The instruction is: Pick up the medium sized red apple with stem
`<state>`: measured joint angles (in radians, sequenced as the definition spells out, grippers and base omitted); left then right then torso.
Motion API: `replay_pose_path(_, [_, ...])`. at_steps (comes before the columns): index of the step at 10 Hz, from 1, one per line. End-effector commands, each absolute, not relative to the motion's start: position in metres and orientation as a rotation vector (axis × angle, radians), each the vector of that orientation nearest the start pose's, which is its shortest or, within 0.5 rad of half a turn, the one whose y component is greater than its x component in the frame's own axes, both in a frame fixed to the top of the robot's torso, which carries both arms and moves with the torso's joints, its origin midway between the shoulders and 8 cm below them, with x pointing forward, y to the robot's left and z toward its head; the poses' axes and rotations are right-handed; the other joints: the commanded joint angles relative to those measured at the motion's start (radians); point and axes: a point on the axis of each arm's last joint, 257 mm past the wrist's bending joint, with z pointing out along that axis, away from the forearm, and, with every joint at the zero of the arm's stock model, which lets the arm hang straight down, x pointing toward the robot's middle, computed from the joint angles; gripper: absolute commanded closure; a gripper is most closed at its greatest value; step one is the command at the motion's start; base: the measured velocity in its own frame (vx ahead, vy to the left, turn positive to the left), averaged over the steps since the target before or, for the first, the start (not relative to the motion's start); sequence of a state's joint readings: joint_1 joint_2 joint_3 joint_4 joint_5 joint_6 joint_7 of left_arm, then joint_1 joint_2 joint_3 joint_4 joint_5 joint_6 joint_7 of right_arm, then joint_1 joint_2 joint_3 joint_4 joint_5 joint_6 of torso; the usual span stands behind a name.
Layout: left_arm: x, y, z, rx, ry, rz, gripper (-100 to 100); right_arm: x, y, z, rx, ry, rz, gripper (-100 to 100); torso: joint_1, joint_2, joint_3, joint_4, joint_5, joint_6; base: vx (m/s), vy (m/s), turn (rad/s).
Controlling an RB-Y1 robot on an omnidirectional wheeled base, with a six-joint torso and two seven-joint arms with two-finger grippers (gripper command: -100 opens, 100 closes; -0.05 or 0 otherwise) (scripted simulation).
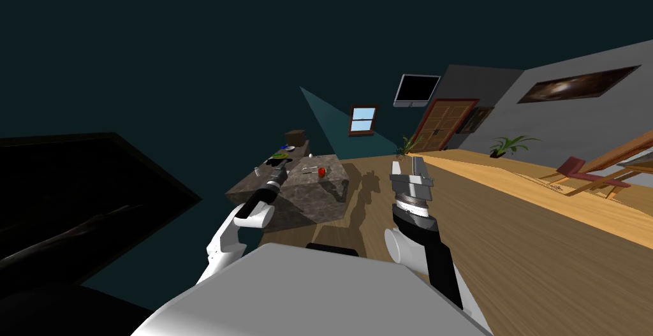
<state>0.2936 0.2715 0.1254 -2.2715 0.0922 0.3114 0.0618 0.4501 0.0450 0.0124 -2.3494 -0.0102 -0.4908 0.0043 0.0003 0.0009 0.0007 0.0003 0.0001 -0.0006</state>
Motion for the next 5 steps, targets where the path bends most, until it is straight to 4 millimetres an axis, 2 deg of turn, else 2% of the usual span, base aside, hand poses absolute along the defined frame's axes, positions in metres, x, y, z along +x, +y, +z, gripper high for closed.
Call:
replay_pose_path(1, [0.454,0.331,-0.071,-1.063,1.149,-1.063,-100,0.332,-0.273,0.069,0.61,0.493,1.356,0,0.0,0.0,0.0,0.0,0.0,0.0,-0.024,-0.014,-0.086])
replay_pose_path(5, [0.459,0.336,-0.086,-1.13,1.197,-1.024,-100,0.332,-0.273,0.069,0.61,0.493,1.356,0,0.0,0.0,0.0,0.0,0.0,0.0,-0.017,-0.01,-0.066])
